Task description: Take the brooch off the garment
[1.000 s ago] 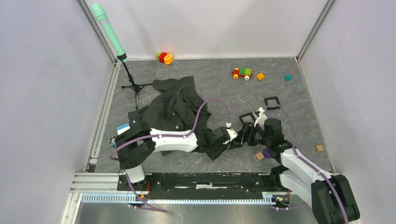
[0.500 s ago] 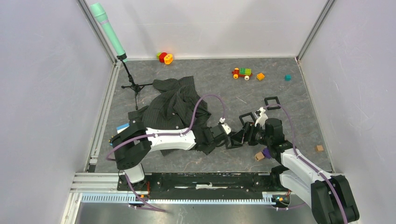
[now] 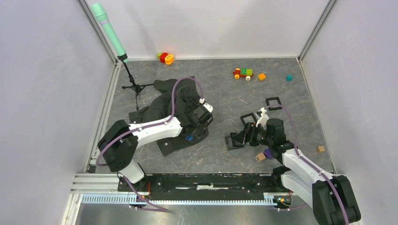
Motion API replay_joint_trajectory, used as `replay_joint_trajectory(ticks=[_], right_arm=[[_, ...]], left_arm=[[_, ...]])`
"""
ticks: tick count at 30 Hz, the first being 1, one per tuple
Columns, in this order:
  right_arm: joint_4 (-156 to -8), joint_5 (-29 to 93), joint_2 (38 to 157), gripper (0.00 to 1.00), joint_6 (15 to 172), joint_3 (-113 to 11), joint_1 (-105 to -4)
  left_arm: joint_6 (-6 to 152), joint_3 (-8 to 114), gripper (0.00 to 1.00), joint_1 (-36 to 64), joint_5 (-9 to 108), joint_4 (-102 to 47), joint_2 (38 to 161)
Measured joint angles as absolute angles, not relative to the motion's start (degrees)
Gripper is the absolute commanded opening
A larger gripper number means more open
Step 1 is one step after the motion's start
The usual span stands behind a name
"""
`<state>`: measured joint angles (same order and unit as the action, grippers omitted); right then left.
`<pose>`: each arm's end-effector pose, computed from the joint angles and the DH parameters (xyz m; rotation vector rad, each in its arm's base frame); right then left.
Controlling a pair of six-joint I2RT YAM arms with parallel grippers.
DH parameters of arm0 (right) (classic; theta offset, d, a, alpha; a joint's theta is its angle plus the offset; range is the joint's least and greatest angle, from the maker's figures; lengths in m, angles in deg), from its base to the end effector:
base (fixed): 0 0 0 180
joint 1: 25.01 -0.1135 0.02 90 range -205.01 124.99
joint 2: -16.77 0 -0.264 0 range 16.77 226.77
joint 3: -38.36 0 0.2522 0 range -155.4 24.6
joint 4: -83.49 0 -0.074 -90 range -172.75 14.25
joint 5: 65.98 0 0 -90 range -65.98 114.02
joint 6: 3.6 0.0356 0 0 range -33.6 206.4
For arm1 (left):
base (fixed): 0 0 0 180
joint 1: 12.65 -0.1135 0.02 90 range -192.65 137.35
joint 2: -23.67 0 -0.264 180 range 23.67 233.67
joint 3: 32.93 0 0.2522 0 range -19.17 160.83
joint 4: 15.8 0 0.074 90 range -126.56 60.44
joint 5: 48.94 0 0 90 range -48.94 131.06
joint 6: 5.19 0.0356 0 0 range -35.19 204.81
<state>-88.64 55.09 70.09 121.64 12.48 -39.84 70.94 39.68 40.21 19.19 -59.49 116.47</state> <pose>0.1610 0.0616 0.1486 0.0811 2.2933 1.0691 0.2018 -0.2445 0.1940 0.7449 2.4472 0.0863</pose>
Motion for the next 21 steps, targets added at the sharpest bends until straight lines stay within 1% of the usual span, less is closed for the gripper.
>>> replay_joint_trajectory(ticks=[2, 7, 11, 16, 18, 19, 21], right_arm=[[-88.64, 55.15, 70.11, 0.65, 121.60, 12.39, -39.84], [-88.49, 55.39, 70.20, 0.65, 121.49, 12.19, -39.76], [-88.25, 55.55, 70.37, 0.65, 121.47, 11.75, -39.54], [-88.23, 55.57, 70.39, 0.65, 121.47, 11.65, -39.52], [-88.23, 55.72, 70.39, 0.64, 121.47, 11.62, -39.52], [-88.23, 55.77, 70.39, 0.64, 121.47, 11.62, -39.52], [-88.23, 55.94, 70.39, 0.64, 121.47, 11.62, -39.52]], left_arm=[[70.85, 38.54, 0.70, 38.79, 20.83, -59.25, 115.00], [70.77, 37.65, 0.73, 35.43, 23.85, -59.49, 114.54], [70.74, 37.65, 0.79, 35.32, 25.77, -59.75, 116.31], [70.72, 37.65, 0.81, 35.10, 28.02, -60.19, 119.15], [70.64, 37.67, 0.80, 34.64, 28.59, -60.50, 119.99], [70.61, 37.78, 0.78, 34.29, 28.98, -60.59, 119.99], [70.48, 37.78, 0.69, 33.68, 29.73, -60.59, 120.12]])
